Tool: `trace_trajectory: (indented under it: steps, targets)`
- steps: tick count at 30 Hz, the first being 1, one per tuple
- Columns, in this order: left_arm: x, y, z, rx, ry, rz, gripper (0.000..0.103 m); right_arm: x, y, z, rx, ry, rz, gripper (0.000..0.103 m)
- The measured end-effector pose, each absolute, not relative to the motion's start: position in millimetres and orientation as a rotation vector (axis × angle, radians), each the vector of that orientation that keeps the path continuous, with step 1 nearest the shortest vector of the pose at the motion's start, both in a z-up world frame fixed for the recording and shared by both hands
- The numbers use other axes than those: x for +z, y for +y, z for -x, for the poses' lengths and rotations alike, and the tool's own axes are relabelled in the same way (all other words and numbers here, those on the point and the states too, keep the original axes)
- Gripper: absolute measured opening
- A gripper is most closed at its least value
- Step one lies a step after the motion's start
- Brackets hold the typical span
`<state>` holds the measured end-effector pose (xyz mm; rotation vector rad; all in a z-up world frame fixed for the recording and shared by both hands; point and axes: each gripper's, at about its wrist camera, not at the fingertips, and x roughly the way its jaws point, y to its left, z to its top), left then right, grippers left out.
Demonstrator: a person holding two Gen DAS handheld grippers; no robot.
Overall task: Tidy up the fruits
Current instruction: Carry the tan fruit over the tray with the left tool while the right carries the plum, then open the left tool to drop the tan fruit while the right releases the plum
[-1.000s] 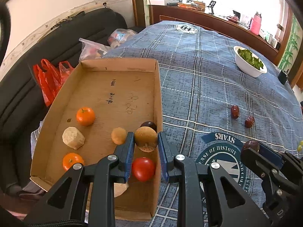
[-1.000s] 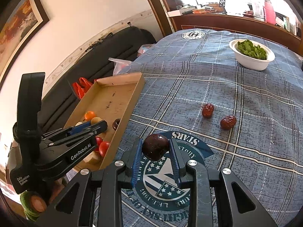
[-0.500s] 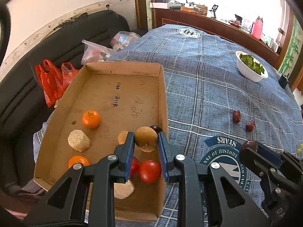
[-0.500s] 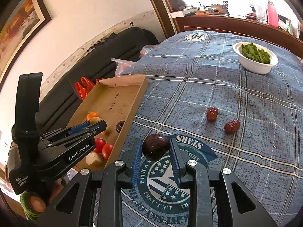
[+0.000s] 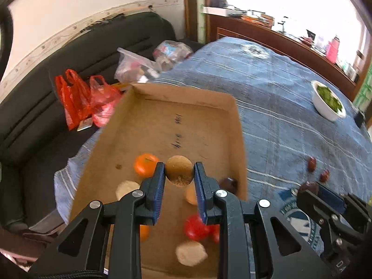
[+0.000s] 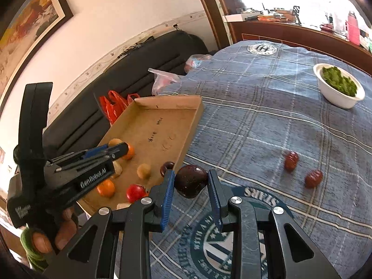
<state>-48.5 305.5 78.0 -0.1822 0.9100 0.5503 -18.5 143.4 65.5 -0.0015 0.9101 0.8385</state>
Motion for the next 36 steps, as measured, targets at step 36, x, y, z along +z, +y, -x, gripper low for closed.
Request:
trace_trajectory:
  steps: [36]
  targets:
    - [35, 395, -5, 0.682, 1.101, 0.318, 0.029, 15, 295, -13, 0.940, 1.031, 0.205, 0.039]
